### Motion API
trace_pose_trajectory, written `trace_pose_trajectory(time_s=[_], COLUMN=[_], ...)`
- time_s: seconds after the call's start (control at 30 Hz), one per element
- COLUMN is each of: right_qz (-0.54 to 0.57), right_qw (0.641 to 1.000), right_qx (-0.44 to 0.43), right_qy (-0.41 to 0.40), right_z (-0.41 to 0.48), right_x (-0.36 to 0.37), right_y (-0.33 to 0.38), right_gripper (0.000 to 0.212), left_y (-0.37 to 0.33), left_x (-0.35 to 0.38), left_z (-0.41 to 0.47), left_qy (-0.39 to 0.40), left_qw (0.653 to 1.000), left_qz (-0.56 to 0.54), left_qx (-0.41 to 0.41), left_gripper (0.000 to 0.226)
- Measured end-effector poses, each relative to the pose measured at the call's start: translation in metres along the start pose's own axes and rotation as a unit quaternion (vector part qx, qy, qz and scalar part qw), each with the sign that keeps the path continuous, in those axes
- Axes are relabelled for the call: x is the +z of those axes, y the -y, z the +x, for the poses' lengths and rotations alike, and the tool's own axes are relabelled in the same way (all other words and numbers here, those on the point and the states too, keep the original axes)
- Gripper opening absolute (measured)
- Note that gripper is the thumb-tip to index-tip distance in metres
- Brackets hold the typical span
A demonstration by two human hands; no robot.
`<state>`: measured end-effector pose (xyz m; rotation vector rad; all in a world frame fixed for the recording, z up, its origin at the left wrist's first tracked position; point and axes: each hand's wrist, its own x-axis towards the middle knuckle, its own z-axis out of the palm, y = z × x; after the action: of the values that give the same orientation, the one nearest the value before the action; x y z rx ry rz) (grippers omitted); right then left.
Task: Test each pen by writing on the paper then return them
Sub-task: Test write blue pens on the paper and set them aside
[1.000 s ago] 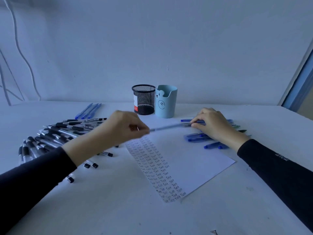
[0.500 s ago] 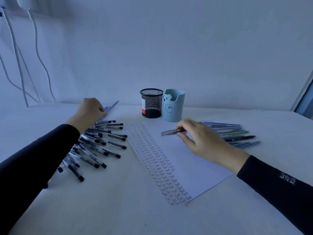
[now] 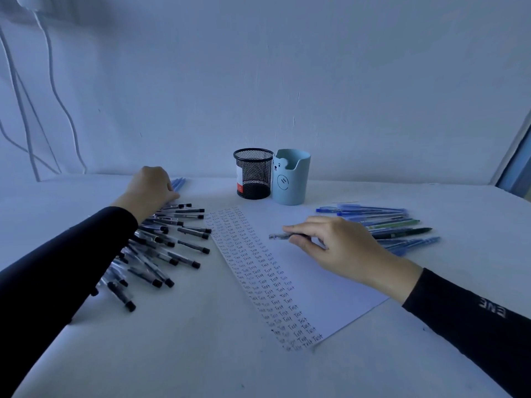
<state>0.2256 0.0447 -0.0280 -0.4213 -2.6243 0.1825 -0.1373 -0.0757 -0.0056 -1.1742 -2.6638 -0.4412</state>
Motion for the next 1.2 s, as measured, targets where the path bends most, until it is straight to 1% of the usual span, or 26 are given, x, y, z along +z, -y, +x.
trace_pose_trajectory(time_s=[0.1,0.17,0.23,0.27,0.33,0.37,0.4,0.43,0.47,0.5,0.53,0.57,0.6,0.63,0.67,0.7,0.73,0.8,0.87,0.93,1.07,1.13,1.17,1.2], right_qz=[-0.036,-0.059,-0.065,-0.065,-0.076,-0.082,-0.087,-0.082,-0.066,-0.029,0.019,0.086,0.177,0.285,0.38,0.45,0.474,0.46,0.436,0.43,0.448,0.43,0.42,0.41], right_qw=[0.999,0.998,0.997,0.997,0.994,0.993,0.991,0.991,0.991,0.993,0.993,0.991,0.978,0.949,0.912,0.876,0.862,0.872,0.887,0.889,0.876,0.885,0.89,0.895], right_qx=[-0.006,-0.005,0.025,0.041,0.059,0.064,0.069,0.071,0.077,0.08,0.084,0.087,0.106,0.133,0.157,0.173,0.177,0.163,0.149,0.152,0.163,0.156,0.152,0.152], right_qy=[-0.016,-0.018,0.012,0.031,0.057,0.061,0.069,0.075,0.084,0.085,0.078,0.054,0.025,0.001,-0.009,-0.008,-0.002,0.012,0.015,0.025,0.07,0.085,0.089,0.09], right_z=[-0.001,-0.001,-0.001,-0.001,-0.001,-0.002,-0.002,-0.002,-0.001,-0.001,0.0,0.0,-0.001,0.0,0.001,0.001,0.001,-0.001,-0.003,-0.004,-0.005,-0.007,-0.009,-0.01], right_x=[0.0,-0.001,-0.004,-0.006,-0.009,-0.01,-0.011,-0.012,-0.014,-0.017,-0.02,-0.023,-0.027,-0.031,-0.035,-0.036,-0.037,-0.034,-0.028,-0.023,-0.021,-0.018,-0.016,-0.014], right_y=[0.002,0.006,0.008,0.009,0.013,0.014,0.014,0.013,0.01,0.006,0.003,0.001,0.001,0.002,0.005,0.009,0.013,0.02,0.027,0.032,0.035,0.036,0.038,0.04], right_gripper=[0.036,0.041,0.038,0.041,0.055,0.056,0.05,0.037,0.02,0.009,0.018,0.027,0.031,0.031,0.03,0.027,0.022,0.008,0.014,0.02,0.016,0.009,0.011,0.02], left_y=[-0.004,-0.014,-0.028,-0.036,-0.051,-0.056,-0.059,-0.063,-0.066,-0.069,-0.072,-0.074,-0.076,-0.076,-0.076,-0.076,-0.075,-0.073,-0.073,-0.073,-0.074,-0.073,-0.072,-0.072], left_x=[-0.006,-0.013,-0.019,-0.02,-0.018,-0.015,-0.012,-0.008,-0.006,-0.004,-0.003,-0.002,-0.002,-0.002,-0.002,-0.002,-0.002,-0.001,-0.001,-0.001,-0.001,0.001,0.002,0.002], left_z=[-0.004,-0.01,-0.024,-0.035,-0.055,-0.064,-0.071,-0.078,-0.084,-0.088,-0.093,-0.096,-0.098,-0.099,-0.099,-0.099,-0.1,-0.099,-0.099,-0.1,-0.1,-0.099,-0.099,-0.098], left_qy=[-0.017,-0.024,-0.005,0.01,0.028,0.034,0.045,0.055,0.063,0.071,0.076,0.081,0.083,0.085,0.086,0.089,0.094,0.105,0.119,0.126,0.131,0.131,0.13,0.128], left_qw=[0.999,0.997,0.992,0.988,0.98,0.976,0.971,0.967,0.961,0.957,0.952,0.95,0.948,0.947,0.947,0.947,0.946,0.946,0.947,0.948,0.948,0.948,0.948,0.948], left_qz=[-0.039,-0.059,-0.079,-0.088,-0.088,-0.087,-0.087,-0.088,-0.091,-0.096,-0.101,-0.104,-0.105,-0.106,-0.104,-0.103,-0.105,-0.114,-0.114,-0.116,-0.114,-0.114,-0.115,-0.115], left_qx=[0.011,0.046,0.099,0.125,0.177,0.198,0.216,0.234,0.252,0.266,0.277,0.284,0.29,0.292,0.293,0.292,0.29,0.285,0.276,0.269,0.266,0.266,0.266,0.267], left_gripper=[0.046,0.034,0.018,0.013,0.013,0.017,0.022,0.028,0.032,0.036,0.039,0.042,0.044,0.046,0.048,0.049,0.052,0.062,0.069,0.07,0.07,0.067,0.066,0.064])
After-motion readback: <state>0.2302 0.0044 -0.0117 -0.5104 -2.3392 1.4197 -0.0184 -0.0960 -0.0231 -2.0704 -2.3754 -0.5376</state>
